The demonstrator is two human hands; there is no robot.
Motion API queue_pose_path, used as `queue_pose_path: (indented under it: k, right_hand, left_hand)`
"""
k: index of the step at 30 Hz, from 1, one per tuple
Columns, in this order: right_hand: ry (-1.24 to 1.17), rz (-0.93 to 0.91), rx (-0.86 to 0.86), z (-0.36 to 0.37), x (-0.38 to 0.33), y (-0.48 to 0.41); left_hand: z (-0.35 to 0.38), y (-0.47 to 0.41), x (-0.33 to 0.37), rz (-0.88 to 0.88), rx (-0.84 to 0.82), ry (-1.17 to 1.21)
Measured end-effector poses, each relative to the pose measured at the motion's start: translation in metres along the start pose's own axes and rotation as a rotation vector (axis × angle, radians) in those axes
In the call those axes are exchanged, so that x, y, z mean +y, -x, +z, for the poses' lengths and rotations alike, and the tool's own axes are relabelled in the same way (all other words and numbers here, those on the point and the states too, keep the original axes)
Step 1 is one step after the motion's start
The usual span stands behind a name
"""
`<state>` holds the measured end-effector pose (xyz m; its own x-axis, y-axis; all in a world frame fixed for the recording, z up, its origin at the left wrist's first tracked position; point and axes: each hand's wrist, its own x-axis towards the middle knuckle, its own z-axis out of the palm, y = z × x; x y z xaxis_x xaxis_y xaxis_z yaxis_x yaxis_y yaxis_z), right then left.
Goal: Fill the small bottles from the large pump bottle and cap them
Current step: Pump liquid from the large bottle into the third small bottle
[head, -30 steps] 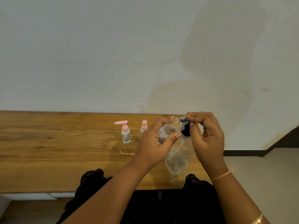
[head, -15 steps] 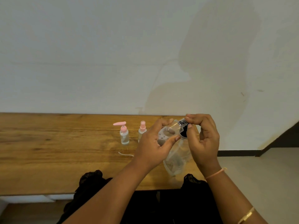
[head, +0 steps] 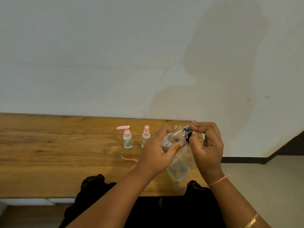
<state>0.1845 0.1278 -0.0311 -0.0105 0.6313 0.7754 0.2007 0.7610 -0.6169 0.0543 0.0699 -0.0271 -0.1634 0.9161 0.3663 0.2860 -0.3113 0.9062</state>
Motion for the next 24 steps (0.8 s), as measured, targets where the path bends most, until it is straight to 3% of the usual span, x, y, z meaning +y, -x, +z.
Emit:
queue_pose_path:
  k: [7,24]
  right_hand:
    - [-0.058,0.035,0.049,0.000,-0.014,-0.003]
    - [-0.050,0.032,0.042,0.004,-0.010,0.000]
  left_hand:
    - [0.001,0.001,0.002,0.079,0.029,0.035]
    - [0.003,0.000,-0.007,0.038,0.013,0.038]
